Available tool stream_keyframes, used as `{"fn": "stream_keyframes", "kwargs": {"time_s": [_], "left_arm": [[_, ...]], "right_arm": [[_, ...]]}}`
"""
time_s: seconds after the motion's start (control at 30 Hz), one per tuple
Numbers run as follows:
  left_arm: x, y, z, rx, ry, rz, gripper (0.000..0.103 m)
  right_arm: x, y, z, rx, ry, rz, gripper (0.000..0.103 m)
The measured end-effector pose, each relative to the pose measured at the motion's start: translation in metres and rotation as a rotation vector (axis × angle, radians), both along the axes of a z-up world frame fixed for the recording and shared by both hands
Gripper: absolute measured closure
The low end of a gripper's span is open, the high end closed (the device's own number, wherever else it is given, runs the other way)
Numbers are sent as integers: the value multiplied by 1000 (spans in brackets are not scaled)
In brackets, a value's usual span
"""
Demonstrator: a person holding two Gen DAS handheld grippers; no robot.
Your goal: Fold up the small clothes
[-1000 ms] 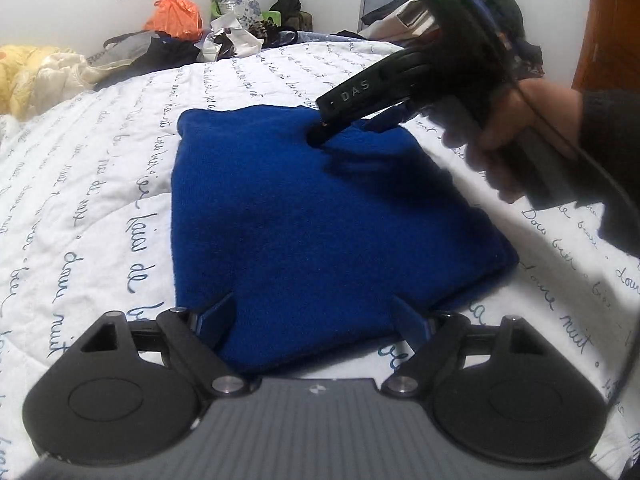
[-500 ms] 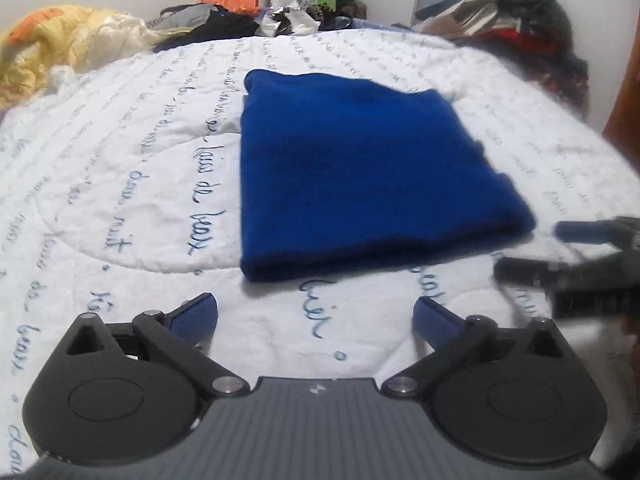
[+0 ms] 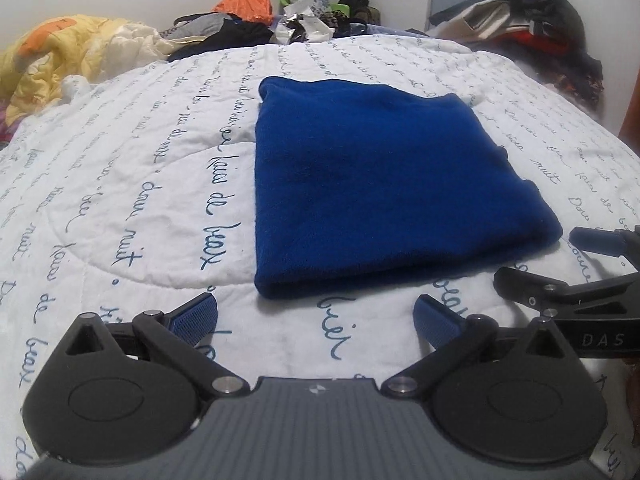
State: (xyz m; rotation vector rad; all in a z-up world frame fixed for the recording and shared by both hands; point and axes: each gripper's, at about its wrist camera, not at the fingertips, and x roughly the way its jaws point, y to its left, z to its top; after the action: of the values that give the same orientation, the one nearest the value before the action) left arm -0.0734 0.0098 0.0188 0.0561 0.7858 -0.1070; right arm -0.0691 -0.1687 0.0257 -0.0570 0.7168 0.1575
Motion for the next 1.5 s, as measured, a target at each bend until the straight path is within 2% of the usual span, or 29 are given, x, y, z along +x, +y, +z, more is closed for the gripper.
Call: {"fn": "stream_keyframes", "kwargs": {"time_s": [0.4, 0.47, 0.67, 1.5], "left_arm": [[-7, 5, 8, 10, 115, 95, 0], [-9, 6, 7, 8, 93, 85, 0], [-17, 11, -6, -12, -78, 33, 0], [-13, 18, -5, -17, -83, 49, 0]], "right_arm": [[-3, 1, 0, 3, -2, 8, 0], [-3, 1, -1, 3, -2, 9, 0], [-2, 0, -1, 0, -4, 3, 0], [-1, -1, -1, 0, -6, 1, 0]]}}
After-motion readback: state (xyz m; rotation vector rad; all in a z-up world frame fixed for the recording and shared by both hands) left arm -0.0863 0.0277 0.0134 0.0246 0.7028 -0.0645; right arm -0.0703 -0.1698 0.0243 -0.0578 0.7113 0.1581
